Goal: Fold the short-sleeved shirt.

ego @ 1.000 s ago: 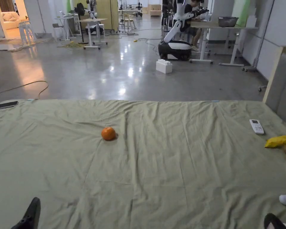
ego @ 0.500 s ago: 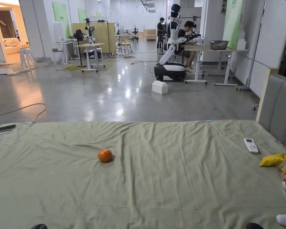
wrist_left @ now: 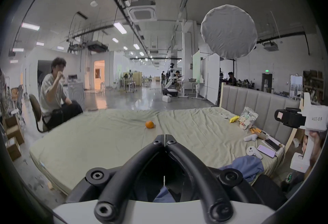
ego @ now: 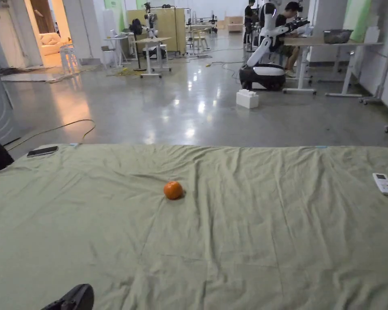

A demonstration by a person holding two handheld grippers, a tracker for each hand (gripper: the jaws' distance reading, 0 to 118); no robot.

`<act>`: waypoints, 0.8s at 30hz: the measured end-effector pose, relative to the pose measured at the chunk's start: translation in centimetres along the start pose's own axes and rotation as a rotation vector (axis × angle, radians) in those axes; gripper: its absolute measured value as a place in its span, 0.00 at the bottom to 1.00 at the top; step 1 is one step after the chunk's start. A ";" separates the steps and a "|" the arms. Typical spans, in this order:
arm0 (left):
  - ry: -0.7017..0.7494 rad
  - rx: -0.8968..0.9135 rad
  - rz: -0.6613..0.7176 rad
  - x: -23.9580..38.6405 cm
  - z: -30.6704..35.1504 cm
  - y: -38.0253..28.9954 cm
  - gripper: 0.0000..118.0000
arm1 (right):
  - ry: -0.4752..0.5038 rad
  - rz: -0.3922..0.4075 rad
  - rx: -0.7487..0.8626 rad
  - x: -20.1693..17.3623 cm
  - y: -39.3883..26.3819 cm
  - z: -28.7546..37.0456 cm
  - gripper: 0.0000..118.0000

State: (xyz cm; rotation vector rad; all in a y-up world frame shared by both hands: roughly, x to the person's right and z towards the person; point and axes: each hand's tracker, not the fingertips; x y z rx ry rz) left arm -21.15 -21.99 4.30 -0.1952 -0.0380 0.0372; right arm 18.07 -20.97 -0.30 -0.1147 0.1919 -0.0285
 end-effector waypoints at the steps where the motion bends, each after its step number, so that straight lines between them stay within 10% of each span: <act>1: -0.004 -0.024 0.051 -0.9 -0.5 -0.3 0.00 | 0.007 -0.012 -0.016 0.2 -0.2 -0.2 0.00; 7: -0.159 -0.184 0.331 -6.6 -3.9 -3.1 0.32 | 0.006 -0.056 -0.122 0.6 -2.2 -1.6 0.00; 10: -0.240 -0.344 0.482 -10.8 -7.3 -6.5 0.83 | 0.004 -0.047 -0.168 0.5 -3.0 -1.9 0.00; 24: -0.322 -0.579 0.899 -18.9 -16.2 -18.3 0.83 | 0.019 -0.055 -0.307 -0.6 -4.1 -3.9 0.00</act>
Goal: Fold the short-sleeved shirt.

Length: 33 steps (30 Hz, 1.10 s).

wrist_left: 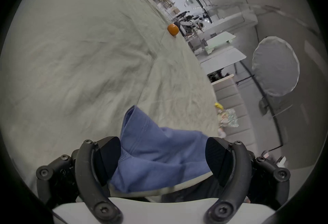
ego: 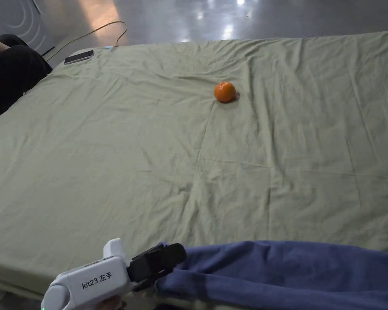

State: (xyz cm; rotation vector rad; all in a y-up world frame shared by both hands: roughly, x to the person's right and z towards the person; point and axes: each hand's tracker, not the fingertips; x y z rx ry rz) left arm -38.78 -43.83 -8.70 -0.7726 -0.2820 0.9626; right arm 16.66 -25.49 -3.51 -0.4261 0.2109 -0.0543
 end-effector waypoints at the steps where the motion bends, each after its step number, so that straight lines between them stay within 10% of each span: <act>1: -0.036 0.002 0.076 -0.2 0.0 0.6 0.80 | 0.008 -0.005 0.002 -0.1 0.1 0.0 0.00; 6: 0.015 -0.086 0.092 -0.8 -1.8 0.8 0.31 | 0.055 -0.063 0.012 -0.6 0.5 0.1 0.00; 9: -0.001 -0.111 0.061 0.4 -3.0 0.3 0.20 | 0.038 -0.060 0.005 -0.7 0.5 0.2 0.00; 18: 0.126 0.124 0.059 1.8 1.8 4.2 0.15 | 0.044 -0.086 -0.013 -0.2 0.1 0.2 0.00; 25: 0.305 0.171 -0.228 6.4 7.6 6.3 0.15 | 0.077 -0.144 -0.013 0.9 -1.2 0.0 0.00; 33: 0.200 -0.018 -0.468 17.5 -3.7 -4.0 0.16 | 0.058 -0.206 -0.014 2.5 -2.5 2.1 0.00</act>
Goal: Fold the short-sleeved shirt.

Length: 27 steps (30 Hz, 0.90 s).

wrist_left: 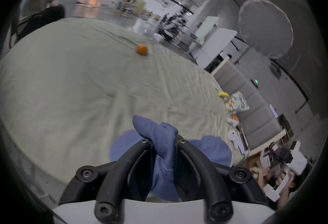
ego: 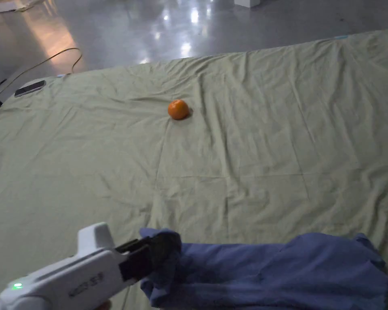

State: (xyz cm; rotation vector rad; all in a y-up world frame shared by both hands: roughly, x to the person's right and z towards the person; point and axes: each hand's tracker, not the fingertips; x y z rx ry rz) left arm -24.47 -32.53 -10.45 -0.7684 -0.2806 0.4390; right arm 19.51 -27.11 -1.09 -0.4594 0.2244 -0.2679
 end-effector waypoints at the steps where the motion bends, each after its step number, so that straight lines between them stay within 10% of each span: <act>1: 0.013 -0.046 -0.026 1.6 -2.2 -0.8 0.16 | -0.006 -0.031 0.001 0.4 0.0 0.5 0.00; 5: -0.002 -0.134 -0.070 5.6 -9.3 -3.0 0.16 | -0.052 -0.137 0.041 2.1 -0.7 3.1 0.00; 10: -0.035 -0.189 -0.127 7.3 -12.3 -4.0 0.42 | -0.160 -0.105 0.007 4.5 -1.9 4.4 0.00; 12: -0.064 -0.157 -0.067 7.2 -10.6 -2.8 0.69 | -0.169 -0.140 0.006 5.6 -2.0 4.5 0.00; 14: -0.114 -0.040 0.001 6.0 -7.8 -1.0 0.71 | -0.162 -0.173 0.014 6.5 -2.1 4.4 0.00; 17: -0.042 0.106 0.214 3.3 -5.0 0.2 0.66 | -0.142 -0.201 0.024 6.9 -2.1 3.9 0.00; 20: -0.060 0.081 0.249 1.3 -6.0 -0.7 0.03 | -0.104 -0.214 0.026 6.8 -2.1 3.5 0.00; 27: -0.211 -0.182 0.291 3.7 -13.2 -6.5 0.02 | -0.114 -0.152 0.028 5.8 -1.9 4.6 0.00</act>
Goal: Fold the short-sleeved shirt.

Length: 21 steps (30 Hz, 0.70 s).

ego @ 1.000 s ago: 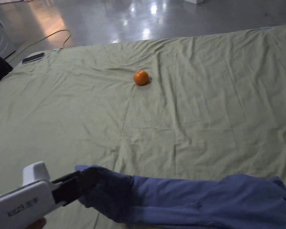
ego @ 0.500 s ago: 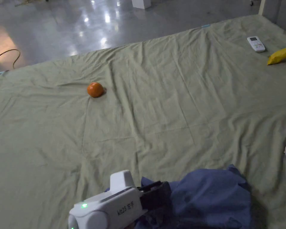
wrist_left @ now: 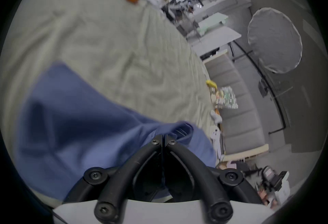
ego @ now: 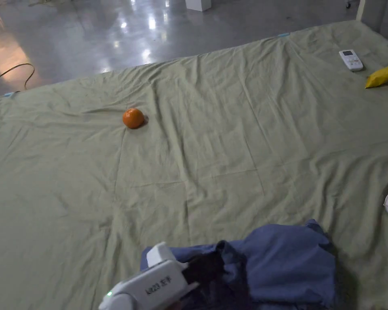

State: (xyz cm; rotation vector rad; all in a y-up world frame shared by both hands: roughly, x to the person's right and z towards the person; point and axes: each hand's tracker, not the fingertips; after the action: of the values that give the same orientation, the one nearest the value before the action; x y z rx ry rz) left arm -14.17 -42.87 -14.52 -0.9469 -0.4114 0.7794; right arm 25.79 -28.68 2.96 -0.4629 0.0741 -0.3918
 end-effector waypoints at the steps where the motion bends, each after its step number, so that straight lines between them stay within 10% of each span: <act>1: 0.017 -0.032 -0.027 0.2 -1.2 -0.8 0.02 | -0.004 0.001 -0.002 0.1 -0.1 0.2 0.00; 6: 0.053 -0.061 -0.063 1.5 -1.5 -0.7 0.04 | -0.026 0.006 -0.029 0.5 -0.8 0.1 0.00; 10: 0.030 0.064 -0.106 1.0 4.3 1.3 0.67 | -0.005 0.000 -0.048 0.0 -1.3 -0.5 0.00; 14: 0.009 0.176 -0.119 -1.8 10.8 3.2 0.85 | 0.035 0.007 -0.085 -0.5 -1.6 -1.6 0.00; 21: 0.044 0.192 0.247 -10.1 12.1 6.0 0.88 | 0.035 0.002 -0.106 -0.8 -2.2 -1.6 0.00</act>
State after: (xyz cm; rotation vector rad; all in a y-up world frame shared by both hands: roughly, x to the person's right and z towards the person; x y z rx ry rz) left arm -30.88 -41.50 -12.89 -0.8416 -0.1787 1.0017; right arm 23.99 -30.86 2.50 -0.5604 0.1301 -0.3956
